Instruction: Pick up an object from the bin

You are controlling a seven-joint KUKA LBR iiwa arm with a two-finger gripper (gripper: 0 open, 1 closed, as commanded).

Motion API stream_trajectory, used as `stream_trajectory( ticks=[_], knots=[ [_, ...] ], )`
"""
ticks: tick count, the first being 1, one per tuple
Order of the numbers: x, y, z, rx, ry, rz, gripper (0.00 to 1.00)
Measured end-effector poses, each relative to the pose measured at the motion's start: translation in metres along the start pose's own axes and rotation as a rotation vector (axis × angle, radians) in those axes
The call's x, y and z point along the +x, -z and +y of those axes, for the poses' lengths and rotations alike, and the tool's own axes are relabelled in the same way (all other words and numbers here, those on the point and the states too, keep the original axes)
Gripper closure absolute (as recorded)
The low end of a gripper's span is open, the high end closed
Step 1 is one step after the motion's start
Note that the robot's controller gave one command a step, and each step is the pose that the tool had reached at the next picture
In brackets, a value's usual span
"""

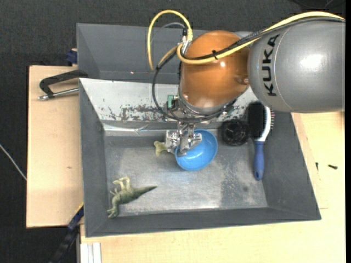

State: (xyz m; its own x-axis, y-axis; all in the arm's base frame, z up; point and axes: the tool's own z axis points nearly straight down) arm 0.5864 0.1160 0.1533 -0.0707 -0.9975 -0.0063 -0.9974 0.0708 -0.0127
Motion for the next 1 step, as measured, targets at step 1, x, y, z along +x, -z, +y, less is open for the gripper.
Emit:
stream_trajectory(
  ticks=[1],
  knots=[
    [-0.0022, 0.0245, -0.0017, -0.005, -0.003, 0.001, 1.00]
  ],
)
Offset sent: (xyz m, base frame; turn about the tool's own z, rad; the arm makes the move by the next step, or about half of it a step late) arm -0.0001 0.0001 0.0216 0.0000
